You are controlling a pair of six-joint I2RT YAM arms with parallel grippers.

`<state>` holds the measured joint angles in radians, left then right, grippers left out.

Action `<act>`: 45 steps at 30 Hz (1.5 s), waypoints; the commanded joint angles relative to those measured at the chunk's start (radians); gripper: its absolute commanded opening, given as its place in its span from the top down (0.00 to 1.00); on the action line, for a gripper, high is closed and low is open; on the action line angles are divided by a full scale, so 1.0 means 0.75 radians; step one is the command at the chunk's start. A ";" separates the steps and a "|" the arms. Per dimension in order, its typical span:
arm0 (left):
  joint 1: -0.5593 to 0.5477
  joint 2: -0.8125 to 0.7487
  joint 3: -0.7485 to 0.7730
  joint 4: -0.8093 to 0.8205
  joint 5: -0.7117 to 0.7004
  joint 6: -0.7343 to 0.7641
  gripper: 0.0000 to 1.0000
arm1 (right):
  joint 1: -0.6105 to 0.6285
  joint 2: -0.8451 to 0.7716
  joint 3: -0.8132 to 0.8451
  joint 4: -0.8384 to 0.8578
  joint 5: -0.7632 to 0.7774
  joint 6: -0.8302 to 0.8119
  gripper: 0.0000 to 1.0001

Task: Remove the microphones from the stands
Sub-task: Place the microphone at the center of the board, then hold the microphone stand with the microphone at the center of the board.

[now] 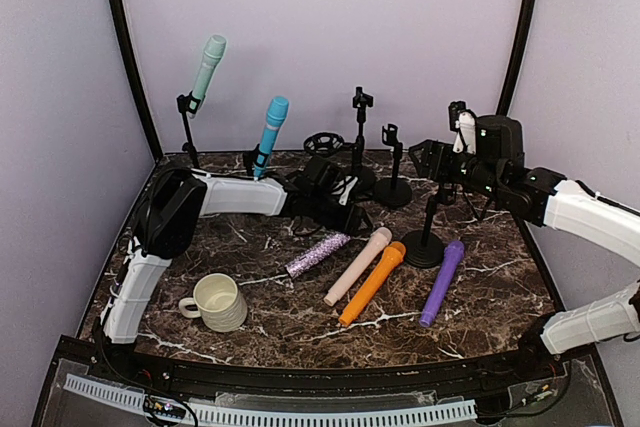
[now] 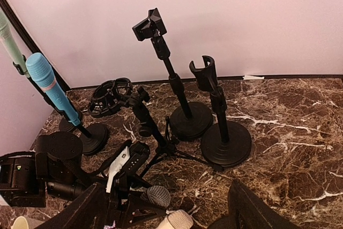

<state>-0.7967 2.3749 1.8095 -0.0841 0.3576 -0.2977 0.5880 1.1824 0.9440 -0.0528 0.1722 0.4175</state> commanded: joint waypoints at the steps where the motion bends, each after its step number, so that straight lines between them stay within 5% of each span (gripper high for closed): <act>1: -0.006 -0.131 -0.016 0.013 -0.002 0.045 0.35 | -0.005 -0.028 0.000 0.026 0.013 0.016 0.21; 11: -0.005 -0.314 -0.141 0.056 -0.060 0.086 0.26 | -0.005 -0.048 0.006 -0.002 0.029 0.018 0.22; 19: -0.003 -0.727 -0.561 0.175 -0.128 0.099 0.27 | -0.005 -0.077 -0.015 0.010 0.057 0.006 0.21; 27: 0.083 -1.062 -0.708 -0.106 -0.264 0.243 0.23 | -0.005 -0.112 -0.048 0.064 -0.031 -0.039 0.19; 33: 0.397 -1.211 -0.892 -0.087 0.083 0.334 0.22 | -0.005 -0.127 -0.082 0.152 -0.067 -0.030 0.18; 37: 0.588 -1.217 -1.058 0.218 0.390 0.323 0.26 | -0.005 -0.107 -0.087 0.177 -0.100 -0.019 0.18; 45: 0.787 -0.996 -1.102 0.607 0.519 0.329 0.42 | -0.006 -0.108 -0.096 0.195 -0.124 -0.026 0.18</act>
<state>-0.2356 1.5681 0.9661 0.1734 0.6411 -0.0799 0.5880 1.1034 0.8848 0.0341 0.0975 0.4015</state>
